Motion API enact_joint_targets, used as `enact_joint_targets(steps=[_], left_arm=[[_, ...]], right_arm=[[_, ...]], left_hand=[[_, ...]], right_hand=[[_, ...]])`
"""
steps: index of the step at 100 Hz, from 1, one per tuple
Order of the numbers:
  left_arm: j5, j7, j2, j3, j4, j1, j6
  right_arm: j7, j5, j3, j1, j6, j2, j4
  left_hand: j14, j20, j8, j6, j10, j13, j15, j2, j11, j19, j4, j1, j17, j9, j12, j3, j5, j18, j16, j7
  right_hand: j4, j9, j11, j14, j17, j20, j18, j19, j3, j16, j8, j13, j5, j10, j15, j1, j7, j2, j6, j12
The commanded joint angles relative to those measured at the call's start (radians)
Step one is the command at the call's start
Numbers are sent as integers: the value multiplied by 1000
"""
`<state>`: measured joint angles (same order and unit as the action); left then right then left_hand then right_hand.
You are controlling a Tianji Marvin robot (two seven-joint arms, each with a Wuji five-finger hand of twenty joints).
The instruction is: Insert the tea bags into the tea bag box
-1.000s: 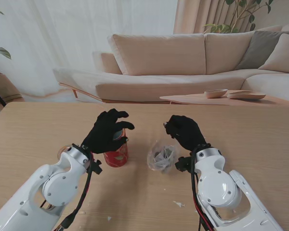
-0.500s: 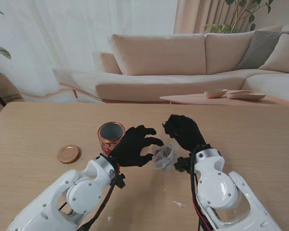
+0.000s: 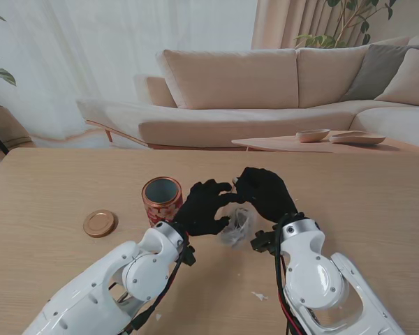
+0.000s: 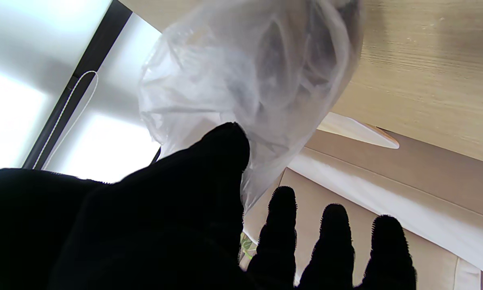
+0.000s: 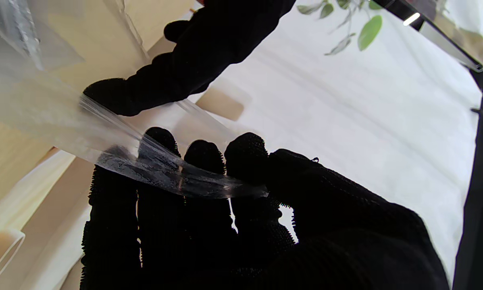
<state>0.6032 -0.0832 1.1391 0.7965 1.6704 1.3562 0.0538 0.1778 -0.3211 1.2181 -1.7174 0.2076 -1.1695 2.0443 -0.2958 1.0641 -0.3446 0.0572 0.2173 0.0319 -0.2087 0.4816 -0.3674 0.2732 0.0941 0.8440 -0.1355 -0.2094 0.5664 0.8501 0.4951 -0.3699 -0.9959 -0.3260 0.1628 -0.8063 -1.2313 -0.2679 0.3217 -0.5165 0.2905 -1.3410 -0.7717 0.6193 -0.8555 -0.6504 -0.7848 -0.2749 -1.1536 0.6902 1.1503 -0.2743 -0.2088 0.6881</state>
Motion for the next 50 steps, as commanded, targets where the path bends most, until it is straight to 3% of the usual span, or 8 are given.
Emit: enact_joint_targets(steps=[1, 19, 41, 50], left_arm=[[-6, 8, 13, -7, -8, -6, 9], [-17, -7, 22, -27, -22, -20, 23], [-25, -12, 27, -40, -25, -31, 35], [-31, -14, 29, -43, -26, -34, 40]], right_arm=[[-9, -1, -6, -9, -7, -8, 9], [-6, -6, -10, -12, -17, -7, 10], [-7, -11, -10, -18, -23, -6, 12], [-6, -11, -11, -20, -25, -6, 12]], left_hand=[[24, 10, 14, -28, -42, -34, -6, -11, 17, -13, -18, -1, -15, 36, 7, 16, -31, 34, -25, -10], [23, 16, -10, 8, -39, -33, -18, -10, 14, -10, -16, 11, -16, 36, 29, 27, 9, 34, -30, -88], [24, 40, -140, 110, -32, -28, -40, -5, -4, -1, -15, 46, -19, 36, 55, 42, 50, 33, -32, -250], [22, 50, -218, 124, -31, -27, -48, 15, -9, 1, 19, 73, -20, 35, 61, 26, 37, 31, -30, -312]], right_hand=[[-13, -6, -52, 5, -11, -30, -5, -62, -24, 16, 9, -7, -21, -46, -29, -21, 23, 11, 37, 15], [-13, -8, -53, 4, -12, -36, -5, -66, -25, 17, 8, -9, -22, -48, -33, -22, 22, 10, 39, 18], [-13, -14, -57, 1, -10, -47, -3, -81, -28, 21, 9, -15, -25, -56, -43, -24, 21, 7, 40, 23], [-12, -16, -59, -4, -12, -58, 0, -95, -29, 26, 9, -15, -25, -61, -53, -25, 20, 4, 41, 26]])
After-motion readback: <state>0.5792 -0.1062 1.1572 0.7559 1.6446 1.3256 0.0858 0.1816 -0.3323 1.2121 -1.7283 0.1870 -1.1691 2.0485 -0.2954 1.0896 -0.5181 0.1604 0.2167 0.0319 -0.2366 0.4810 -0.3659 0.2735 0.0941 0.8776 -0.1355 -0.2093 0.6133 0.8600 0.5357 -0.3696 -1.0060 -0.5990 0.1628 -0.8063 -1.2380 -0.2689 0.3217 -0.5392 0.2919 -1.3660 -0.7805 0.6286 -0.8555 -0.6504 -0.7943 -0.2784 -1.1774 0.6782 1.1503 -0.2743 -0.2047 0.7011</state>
